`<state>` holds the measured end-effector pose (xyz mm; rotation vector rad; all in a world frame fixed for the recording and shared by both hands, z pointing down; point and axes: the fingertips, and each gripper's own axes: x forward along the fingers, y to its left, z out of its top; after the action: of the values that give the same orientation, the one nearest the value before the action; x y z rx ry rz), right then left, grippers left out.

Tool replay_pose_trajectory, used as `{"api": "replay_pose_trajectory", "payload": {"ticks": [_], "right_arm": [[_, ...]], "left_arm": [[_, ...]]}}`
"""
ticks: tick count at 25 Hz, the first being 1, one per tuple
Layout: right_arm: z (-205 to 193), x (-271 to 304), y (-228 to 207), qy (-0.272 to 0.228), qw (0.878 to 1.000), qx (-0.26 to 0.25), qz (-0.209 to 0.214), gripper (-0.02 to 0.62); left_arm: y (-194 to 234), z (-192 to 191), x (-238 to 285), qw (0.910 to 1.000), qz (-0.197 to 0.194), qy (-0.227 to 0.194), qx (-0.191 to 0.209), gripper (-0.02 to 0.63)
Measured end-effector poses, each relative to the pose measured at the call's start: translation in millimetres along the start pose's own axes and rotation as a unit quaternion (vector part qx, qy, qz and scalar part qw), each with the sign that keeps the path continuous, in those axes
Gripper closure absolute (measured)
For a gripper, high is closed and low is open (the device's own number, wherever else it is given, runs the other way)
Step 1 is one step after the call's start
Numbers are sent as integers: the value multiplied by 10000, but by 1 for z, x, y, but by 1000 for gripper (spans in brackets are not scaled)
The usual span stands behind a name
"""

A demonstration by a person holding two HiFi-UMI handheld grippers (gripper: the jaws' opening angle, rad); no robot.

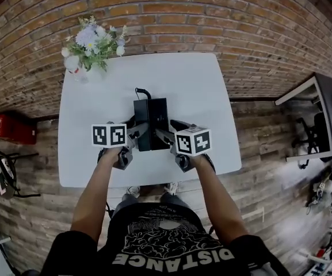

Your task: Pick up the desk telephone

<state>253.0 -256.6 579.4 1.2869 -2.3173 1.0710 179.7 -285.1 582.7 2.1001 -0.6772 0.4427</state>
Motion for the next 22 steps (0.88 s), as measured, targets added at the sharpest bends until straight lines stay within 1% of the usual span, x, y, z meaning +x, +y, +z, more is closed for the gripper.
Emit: {"api": "replay_pose_trajectory", "payload": {"ticks": [5,10,15,18,20,22], "right_arm": [[-8,12,-3,232,9992,142,294,313],[-14,22,-2,426,9973,278,532,313],[-15,25,0,495,9946,506,760,314],[-15,26,0,507,9942,524,796,316],[-15,27,0,507,9941,535,792,316],[-15,26,1,473,9944,546,774,321]], "left_arm": [[3,-6,11,9997,-69,79,-240,330],[2,-7,14,9986,-254,-24,-471,331],[-1,-6,16,9985,-360,-70,-413,349],[-4,-5,16,9980,-471,-136,-398,375],[-6,-4,15,9970,-562,-234,-486,407],[-7,-5,14,9962,-579,-330,-566,408]]}}
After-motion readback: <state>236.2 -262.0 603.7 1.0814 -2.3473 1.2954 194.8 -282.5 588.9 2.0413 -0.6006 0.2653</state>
